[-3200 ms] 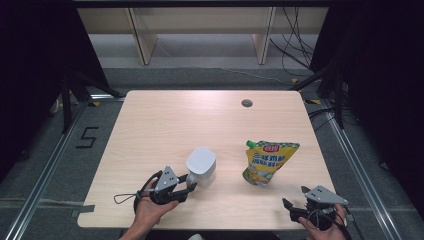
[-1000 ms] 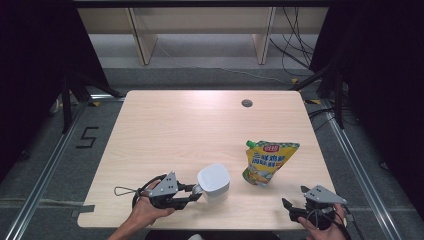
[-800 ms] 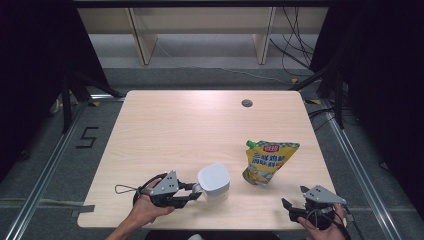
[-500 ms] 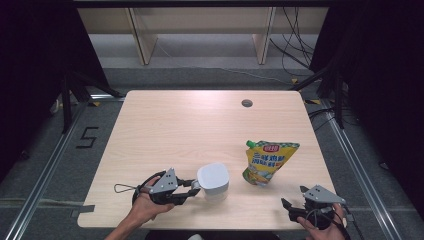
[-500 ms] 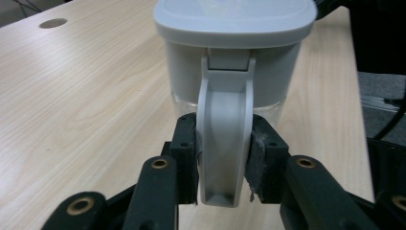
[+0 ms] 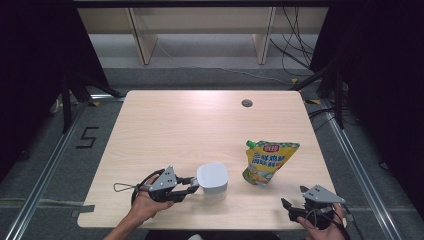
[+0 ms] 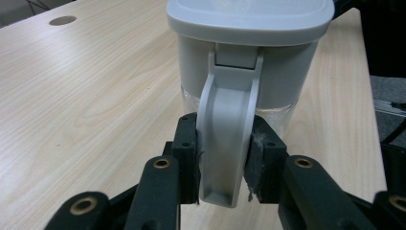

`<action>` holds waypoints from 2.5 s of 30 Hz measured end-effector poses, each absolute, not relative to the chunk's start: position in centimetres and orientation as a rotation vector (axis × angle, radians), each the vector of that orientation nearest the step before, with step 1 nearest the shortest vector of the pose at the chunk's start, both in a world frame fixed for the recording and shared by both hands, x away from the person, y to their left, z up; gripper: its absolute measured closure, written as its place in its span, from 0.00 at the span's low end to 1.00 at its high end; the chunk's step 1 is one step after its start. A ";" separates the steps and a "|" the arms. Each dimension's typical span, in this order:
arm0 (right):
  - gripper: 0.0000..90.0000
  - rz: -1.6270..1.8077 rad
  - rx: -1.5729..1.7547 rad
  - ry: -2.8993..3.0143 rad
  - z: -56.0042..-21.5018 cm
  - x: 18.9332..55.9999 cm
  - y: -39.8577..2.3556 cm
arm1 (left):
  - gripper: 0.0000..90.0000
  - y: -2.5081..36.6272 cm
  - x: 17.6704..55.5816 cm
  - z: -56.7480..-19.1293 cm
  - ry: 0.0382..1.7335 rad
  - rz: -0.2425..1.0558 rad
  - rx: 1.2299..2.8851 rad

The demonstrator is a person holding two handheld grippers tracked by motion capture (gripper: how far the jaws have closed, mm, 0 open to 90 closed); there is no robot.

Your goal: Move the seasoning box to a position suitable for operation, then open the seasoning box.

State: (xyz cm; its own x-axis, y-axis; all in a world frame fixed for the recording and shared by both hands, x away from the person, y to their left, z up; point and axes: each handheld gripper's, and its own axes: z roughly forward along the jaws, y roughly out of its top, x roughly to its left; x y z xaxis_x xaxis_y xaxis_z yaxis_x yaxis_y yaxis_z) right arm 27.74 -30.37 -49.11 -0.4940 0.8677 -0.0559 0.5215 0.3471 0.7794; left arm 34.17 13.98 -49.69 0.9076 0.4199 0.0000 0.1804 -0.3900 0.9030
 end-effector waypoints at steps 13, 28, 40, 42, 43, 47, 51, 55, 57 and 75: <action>0.25 0.996 1.216 2.157 -49.1 27.7 -30.4 | 0.61 13.8 34.7 -50.0 0.468 0.259 1.972; 0.25 1.003 1.217 2.145 -49.2 27.9 -30.7 | 0.41 14.6 33.0 -48.3 0.483 0.232 1.931; 0.25 1.016 1.222 2.160 -49.2 27.8 -30.7 | 0.31 14.4 32.0 -46.8 0.543 0.181 1.901; 0.25 1.015 1.229 2.166 -49.2 27.8 -30.7 | 0.30 14.3 31.8 -46.5 0.562 0.197 1.902; 0.25 1.014 1.220 2.160 -49.3 27.8 -30.7 | 0.30 14.3 31.8 -46.3 0.569 0.202 1.905; 0.25 1.018 1.229 2.164 -49.2 27.9 -30.7 | 0.28 14.6 31.9 -45.8 0.565 0.203 1.895; 0.25 1.010 1.222 2.160 -49.2 27.8 -30.7 | 0.28 14.7 31.7 -45.3 0.592 0.205 1.897; 0.25 1.000 1.221 2.155 -49.1 27.7 -30.7 | 0.30 14.7 31.3 -44.9 0.615 0.182 1.873; 0.24 1.031 1.219 2.170 -49.2 27.7 -30.6 | 0.31 14.5 31.1 -44.7 0.633 0.186 1.873; 0.21 1.053 1.193 2.185 -49.0 27.5 -29.6 | 0.70 14.5 31.2 -43.0 0.597 0.242 1.792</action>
State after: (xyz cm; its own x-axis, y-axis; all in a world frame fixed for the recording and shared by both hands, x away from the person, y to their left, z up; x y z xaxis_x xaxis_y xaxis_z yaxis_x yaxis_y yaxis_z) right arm 27.53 -29.59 -49.03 -0.5340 0.8454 -0.0159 0.5142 0.3396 0.7875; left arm 31.21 14.47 -43.00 0.8482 0.5116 -0.1376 0.2715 -0.1968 0.9421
